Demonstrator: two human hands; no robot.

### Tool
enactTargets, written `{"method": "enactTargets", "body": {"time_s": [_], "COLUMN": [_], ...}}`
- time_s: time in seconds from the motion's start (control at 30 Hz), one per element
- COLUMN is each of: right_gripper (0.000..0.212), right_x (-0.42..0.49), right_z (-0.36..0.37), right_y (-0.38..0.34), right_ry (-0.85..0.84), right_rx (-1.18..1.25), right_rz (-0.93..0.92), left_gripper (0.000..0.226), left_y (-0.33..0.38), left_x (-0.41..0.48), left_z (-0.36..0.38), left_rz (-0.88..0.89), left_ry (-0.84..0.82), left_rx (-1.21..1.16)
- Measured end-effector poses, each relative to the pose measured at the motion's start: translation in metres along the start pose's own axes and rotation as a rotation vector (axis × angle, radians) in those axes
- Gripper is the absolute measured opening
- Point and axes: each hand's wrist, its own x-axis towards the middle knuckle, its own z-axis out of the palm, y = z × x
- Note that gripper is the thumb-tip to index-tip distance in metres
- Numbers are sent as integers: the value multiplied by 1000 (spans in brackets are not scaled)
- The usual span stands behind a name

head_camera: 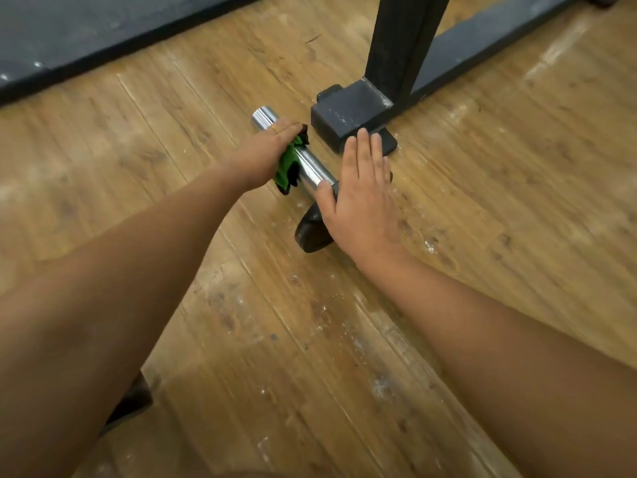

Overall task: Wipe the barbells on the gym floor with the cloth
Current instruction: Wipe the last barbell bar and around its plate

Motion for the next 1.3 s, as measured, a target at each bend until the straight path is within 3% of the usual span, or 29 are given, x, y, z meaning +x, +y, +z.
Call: {"method": "enactTargets", "body": {"time_s": [0.07, 0.23, 0.43, 0.6, 0.77, 0.97, 1.1, 1.3], "right_gripper": [70, 70, 69, 71, 71, 73, 74, 74], "right_x": [0, 1, -2, -8, -22, -36, -24, -22], "right_z": [1, 2, 9, 10, 21, 21, 9, 11], "right_y": [0, 2, -4, -8, -25, -35, -17, -10], "right_ry": [12, 18, 66, 77, 104, 54, 2, -20], "right_rx": [4, -7, -43, -64, -90, 1, 189, 169], "right_rz": [-1, 11, -7, -32, -69, -121, -3, -8], "left_gripper": [70, 78, 72, 80, 77, 88, 69, 57], "left_y": [1, 26, -6, 7, -11, -14, -10, -8], "left_x": [-2, -25, 1, -20, -13, -47, -46, -55], "left_z": [6, 21, 11, 2, -14, 3, 5, 6], "left_rz": [-33, 207, -2, 175, -63, 79, 8, 115], "left_ry": [54, 43, 37, -35, -22, -36, -13, -39], "left_rx": [-44, -33, 24, 86, 67, 26, -7, -7]}}
